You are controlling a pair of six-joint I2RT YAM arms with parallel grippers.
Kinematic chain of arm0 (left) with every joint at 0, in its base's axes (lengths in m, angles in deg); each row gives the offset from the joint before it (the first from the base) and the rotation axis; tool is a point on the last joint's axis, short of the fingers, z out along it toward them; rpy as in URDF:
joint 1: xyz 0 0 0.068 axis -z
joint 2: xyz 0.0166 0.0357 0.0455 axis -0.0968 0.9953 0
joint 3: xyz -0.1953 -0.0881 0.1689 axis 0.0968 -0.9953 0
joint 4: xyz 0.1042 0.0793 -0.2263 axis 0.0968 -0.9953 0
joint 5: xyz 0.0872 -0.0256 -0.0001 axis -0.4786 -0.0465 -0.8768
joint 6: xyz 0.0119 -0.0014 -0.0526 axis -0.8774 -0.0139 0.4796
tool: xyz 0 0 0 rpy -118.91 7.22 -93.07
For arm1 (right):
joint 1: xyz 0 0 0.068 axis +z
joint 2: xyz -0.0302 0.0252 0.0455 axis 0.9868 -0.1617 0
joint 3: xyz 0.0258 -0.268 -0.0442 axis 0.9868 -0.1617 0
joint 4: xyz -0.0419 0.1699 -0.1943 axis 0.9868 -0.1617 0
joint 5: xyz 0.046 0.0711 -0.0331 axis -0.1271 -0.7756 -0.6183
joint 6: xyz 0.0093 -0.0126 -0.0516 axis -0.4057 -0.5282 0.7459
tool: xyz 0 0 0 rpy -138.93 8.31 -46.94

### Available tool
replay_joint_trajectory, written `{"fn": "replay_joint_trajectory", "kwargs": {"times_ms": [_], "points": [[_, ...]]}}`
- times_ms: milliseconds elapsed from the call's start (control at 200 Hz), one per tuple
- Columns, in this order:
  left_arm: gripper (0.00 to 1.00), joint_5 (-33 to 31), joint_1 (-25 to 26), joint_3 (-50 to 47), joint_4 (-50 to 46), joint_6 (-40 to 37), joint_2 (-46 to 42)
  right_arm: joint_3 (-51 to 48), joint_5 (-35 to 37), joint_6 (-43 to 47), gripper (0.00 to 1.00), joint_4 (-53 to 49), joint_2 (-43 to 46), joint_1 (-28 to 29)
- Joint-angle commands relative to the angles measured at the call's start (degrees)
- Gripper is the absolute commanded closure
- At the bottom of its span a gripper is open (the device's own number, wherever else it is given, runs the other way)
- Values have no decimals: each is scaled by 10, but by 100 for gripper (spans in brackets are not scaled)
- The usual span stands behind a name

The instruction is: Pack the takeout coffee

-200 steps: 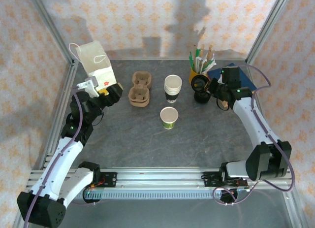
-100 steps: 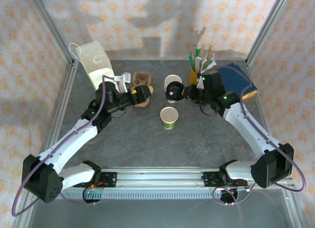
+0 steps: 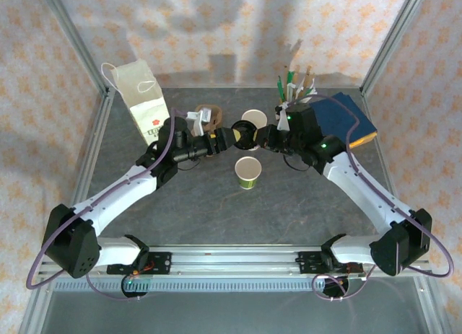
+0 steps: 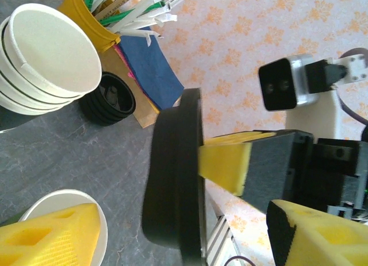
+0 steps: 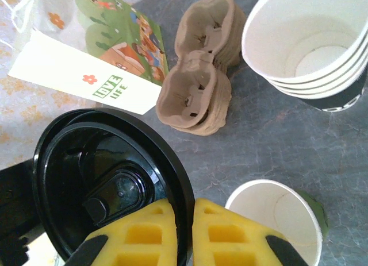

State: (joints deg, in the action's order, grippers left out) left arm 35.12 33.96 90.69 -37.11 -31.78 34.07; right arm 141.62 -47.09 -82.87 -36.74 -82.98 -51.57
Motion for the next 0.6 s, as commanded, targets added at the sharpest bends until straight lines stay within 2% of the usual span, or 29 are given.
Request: {"fn": "replay_joint_trajectory", "kwargs": {"times_ms": [0, 315, 395, 591], "points": [[27, 36, 4, 9, 69, 26, 4, 19, -10, 4, 90, 12, 9, 6], [38, 30, 5, 11, 73, 23, 8, 11, -14, -4, 90, 27, 2, 25], [46, 24, 5, 11, 68, 20, 8, 11, -12, -5, 90, 28, 2, 27], [56, 17, 5, 9, 67, 16, 4, 12, -5, -4, 89, 25, 4, 28]]}}
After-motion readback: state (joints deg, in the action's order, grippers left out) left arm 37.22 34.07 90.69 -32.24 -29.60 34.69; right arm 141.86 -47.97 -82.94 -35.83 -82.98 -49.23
